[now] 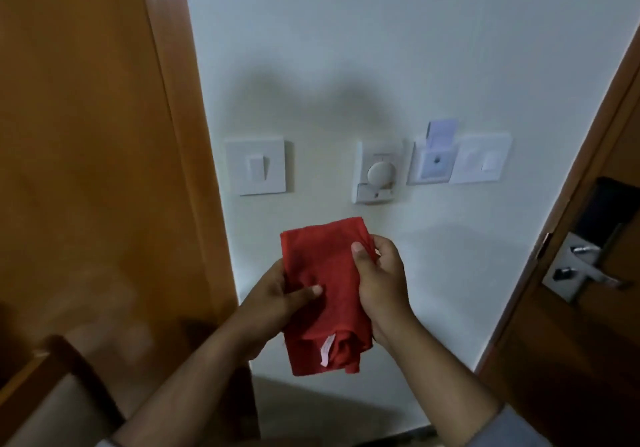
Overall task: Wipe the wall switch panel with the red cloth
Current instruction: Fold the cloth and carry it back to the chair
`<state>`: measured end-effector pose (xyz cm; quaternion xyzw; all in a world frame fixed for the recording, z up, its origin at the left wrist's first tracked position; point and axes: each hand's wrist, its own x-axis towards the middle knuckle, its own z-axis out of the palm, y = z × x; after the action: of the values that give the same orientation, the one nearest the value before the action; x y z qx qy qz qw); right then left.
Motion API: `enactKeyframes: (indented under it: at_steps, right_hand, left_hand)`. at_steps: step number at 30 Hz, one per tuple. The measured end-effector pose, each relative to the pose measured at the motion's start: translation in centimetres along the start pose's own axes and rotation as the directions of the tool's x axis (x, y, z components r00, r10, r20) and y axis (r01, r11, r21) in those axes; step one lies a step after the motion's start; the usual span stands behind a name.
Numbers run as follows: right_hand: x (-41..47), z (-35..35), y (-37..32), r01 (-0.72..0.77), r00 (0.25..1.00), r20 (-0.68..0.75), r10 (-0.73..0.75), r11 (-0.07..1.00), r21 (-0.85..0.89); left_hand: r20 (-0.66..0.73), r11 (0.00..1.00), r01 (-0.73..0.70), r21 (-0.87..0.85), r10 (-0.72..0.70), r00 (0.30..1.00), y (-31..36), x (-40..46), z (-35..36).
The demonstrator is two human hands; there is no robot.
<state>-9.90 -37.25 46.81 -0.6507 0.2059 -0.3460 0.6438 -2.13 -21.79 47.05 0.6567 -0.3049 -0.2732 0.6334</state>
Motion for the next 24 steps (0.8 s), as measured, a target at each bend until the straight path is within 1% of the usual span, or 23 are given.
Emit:
enactKeyframes:
  at_steps: [2,4,6,9,12,15,17,20,21,22,23,24]
  right_hand:
    - [-1.0,1.4,1.6,-0.02,0.999,0.031,0.021,0.999,-0.034]
    - [-2.0,2.5,3.2,-0.062,0.994,0.081,0.068,0.996,-0.069]
    - [-2.9,3.3,5.2,-0.133,0.979,0.144,0.144,0.988,-0.082]
    - [-4.5,4.3,8.8,-0.234,0.931,0.253,0.264,0.961,-0.145]
    - [-7.1,5.6,14.3,-0.313,0.864,0.333,0.377,0.921,-0.23]
    - [-9.7,6.9,20.6,-0.395,0.785,0.382,0.488,0.869,-0.297]
    - [-11.5,7.4,23.7,-0.444,0.744,0.389,0.543,0.837,-0.318]
    - [-15.1,8.1,31.2,-0.556,0.661,0.361,0.658,0.752,-0.354]
    - [-15.9,8.1,32.9,-0.576,0.649,0.334,0.683,0.729,-0.37]
    - [-16.8,8.3,35.0,-0.583,0.637,0.334,0.695,0.718,-0.381]
    - [-18.1,8.5,37.8,-0.602,0.61,0.329,0.721,0.691,-0.399]
    - [-18.7,8.5,39.5,-0.619,0.596,0.322,0.736,0.676,-0.399]
  left_hand:
    - [-0.057,0.998,0.018,-0.06,-0.022,0.998,-2.0,-0.8,-1.5]
    - [-0.115,0.991,0.06,-0.12,-0.074,0.991,-3.8,-1.7,-3.2]
    - [-0.148,0.984,0.1,-0.15,-0.123,0.981,-5.9,-2.5,-4.8]
    - [-0.192,0.974,0.171,-0.152,-0.199,0.961,-9.8,-4.0,-6.9]
    - [-0.222,0.949,0.284,-0.135,-0.309,0.925,-15.0,-6.1,-9.0]
    - [-0.23,0.894,0.432,-0.12,-0.448,0.864,-20.9,-8.4,-10.5]
    - [-0.262,0.863,0.492,-0.117,-0.504,0.823,-24.3,-9.8,-11.2]
    - [-0.25,0.785,0.607,-0.126,-0.617,0.746,-31.4,-11.9,-12.0]
    - [-0.248,0.762,0.635,-0.125,-0.644,0.724,-32.9,-12.3,-12.2]
    - [-0.234,0.739,0.662,-0.129,-0.671,0.704,-34.8,-12.7,-12.3]
    - [-0.231,0.709,0.692,-0.133,-0.702,0.674,-37.4,-13.4,-12.5]
    - [-0.234,0.697,0.703,-0.143,-0.714,0.66,-39.0,-13.8,-12.5]
